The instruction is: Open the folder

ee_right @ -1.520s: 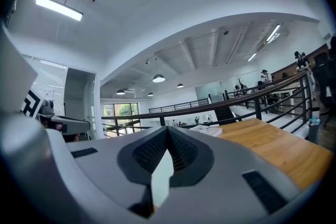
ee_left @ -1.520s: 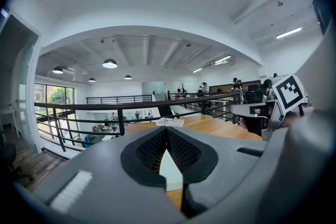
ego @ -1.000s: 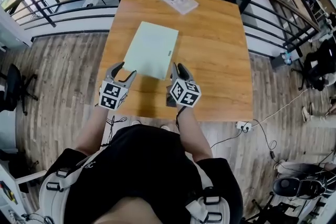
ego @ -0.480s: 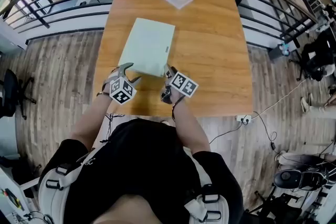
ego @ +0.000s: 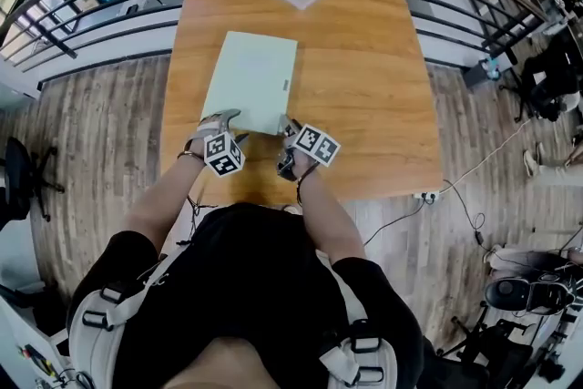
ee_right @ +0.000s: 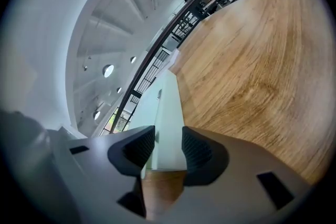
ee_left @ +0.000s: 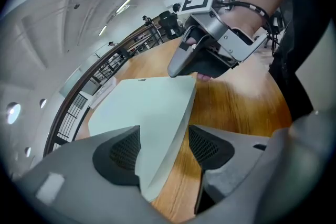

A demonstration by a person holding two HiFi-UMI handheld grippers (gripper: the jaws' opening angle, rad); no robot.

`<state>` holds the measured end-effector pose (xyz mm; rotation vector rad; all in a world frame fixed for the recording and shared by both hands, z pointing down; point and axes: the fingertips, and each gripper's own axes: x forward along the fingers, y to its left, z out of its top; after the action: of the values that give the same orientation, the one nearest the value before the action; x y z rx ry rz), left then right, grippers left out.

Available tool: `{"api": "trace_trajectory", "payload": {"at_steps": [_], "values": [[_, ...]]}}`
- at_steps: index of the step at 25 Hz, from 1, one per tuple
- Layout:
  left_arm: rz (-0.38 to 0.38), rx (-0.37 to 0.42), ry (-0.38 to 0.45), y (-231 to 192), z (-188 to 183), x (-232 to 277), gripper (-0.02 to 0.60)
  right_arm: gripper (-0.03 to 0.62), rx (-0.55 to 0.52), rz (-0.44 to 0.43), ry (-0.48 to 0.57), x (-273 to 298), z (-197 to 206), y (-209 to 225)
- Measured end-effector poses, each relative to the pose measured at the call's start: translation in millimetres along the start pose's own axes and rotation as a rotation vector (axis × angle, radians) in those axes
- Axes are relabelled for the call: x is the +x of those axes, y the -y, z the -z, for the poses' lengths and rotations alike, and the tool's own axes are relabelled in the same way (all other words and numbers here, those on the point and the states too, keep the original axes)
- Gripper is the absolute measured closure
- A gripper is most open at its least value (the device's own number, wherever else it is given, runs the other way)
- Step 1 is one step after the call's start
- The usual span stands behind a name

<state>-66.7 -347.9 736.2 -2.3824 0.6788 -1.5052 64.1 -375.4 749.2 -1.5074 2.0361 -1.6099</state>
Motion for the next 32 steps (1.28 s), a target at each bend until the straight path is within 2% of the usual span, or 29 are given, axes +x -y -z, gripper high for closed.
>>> {"api": "trace_trajectory", "payload": {"at_steps": [4,5,6,8,14,17,20,23,32], "values": [[-0.002,0.063,-0.059,0,8,11,0.305,0.441,0.023,-0.025,-0.026,2,2,3],[-0.012,0.076,-0.068,-1,9,12,0.324,0.448,0.024,-0.041,-0.035,2,2,1],[-0.017,0.078,-0.073,-2,9,13,0.374,0.467,0.032,-0.059,-0.042,3,1,-1],[0.002,0.040,-0.065,-3,8,13,0.386,0.510,0.056,-0.088,-0.045,4,1,-4],[0.144,-0.222,0.021,-6,2,8,0.411,0.511,0.147,-0.133,-0.030,4,0,0],[0.176,-0.336,0.062,-8,2,3,0.423,0.511,0.176,-0.147,-0.032,5,1,1],[0.177,-0.481,0.125,-18,1,-4,0.475,0.511,0.188,-0.139,-0.042,5,2,3],[0.159,-0.602,0.191,-28,-3,-14,0.509,0.511,0.137,-0.104,-0.056,5,2,2],[0.090,-0.925,0.439,-65,-5,-59,0.532,0.511,0.067,-0.059,-0.065,3,0,3]]}}
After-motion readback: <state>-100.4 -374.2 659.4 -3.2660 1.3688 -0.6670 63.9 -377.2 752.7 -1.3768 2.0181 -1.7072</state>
